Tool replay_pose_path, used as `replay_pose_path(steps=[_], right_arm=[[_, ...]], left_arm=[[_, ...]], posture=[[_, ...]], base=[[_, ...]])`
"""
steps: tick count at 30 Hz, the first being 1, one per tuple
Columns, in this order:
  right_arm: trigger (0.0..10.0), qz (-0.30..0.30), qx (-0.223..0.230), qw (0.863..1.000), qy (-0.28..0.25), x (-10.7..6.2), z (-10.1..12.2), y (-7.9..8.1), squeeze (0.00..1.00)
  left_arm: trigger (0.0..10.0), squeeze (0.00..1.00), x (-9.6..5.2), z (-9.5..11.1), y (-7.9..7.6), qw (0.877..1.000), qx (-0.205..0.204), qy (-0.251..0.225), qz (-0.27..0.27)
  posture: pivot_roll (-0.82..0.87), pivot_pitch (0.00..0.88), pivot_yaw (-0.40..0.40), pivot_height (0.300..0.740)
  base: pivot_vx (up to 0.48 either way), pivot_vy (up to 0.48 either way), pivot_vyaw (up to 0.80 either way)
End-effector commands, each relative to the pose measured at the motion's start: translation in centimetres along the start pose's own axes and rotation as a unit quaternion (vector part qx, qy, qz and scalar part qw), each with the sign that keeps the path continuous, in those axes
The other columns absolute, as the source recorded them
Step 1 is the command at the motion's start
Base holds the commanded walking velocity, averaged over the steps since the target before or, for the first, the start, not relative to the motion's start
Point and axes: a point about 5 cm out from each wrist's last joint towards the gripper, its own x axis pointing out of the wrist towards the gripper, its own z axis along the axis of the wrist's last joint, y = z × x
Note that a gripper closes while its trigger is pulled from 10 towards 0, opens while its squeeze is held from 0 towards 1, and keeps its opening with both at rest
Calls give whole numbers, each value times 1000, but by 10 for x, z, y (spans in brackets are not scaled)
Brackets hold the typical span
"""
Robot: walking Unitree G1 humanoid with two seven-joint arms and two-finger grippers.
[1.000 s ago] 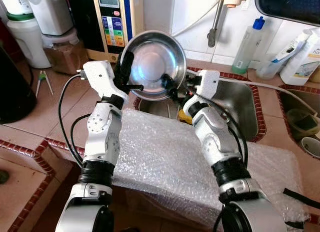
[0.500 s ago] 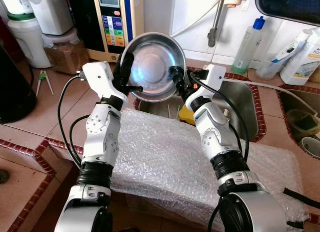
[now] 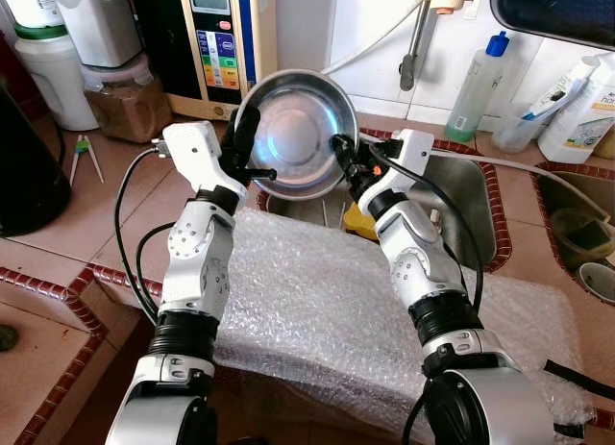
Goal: Kitchen organization
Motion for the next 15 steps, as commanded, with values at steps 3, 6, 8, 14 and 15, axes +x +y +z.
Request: replay_pose_path(steps=[3, 6, 8, 14, 15], right_arm=[[0, -18, 7, 999, 32, -7, -11, -11, 0], [0, -18, 8, 999, 32, -6, -10, -11, 0], [0, -26, 5, 999, 29, -6, -8, -13, 0], [0, -56, 14, 998, 26, -7, -7, -20, 0], [0, -63, 15, 998, 27, -7, -8, -22, 0]], left_arm=[[0, 0, 6, 10, -6, 999, -3, -25, -20], [0, 0, 6, 10, -5, 1000, -2, -24, -18], [0, 0, 5, 9, -4, 1000, -3, -22, -15], [0, 0, 3, 6, -3, 1000, 1, -14, -14], [0, 0, 1, 4, -1, 1000, 2, -9, -11]], posture=[[-19, 0, -2, 740], [-20, 0, -5, 740], [-17, 0, -9, 740], [-15, 0, -8, 740], [-15, 0, -8, 740]], base=[[0, 0, 0], [0, 0, 0], [0, 0, 0], [0, 0, 0], [0, 0, 0]])
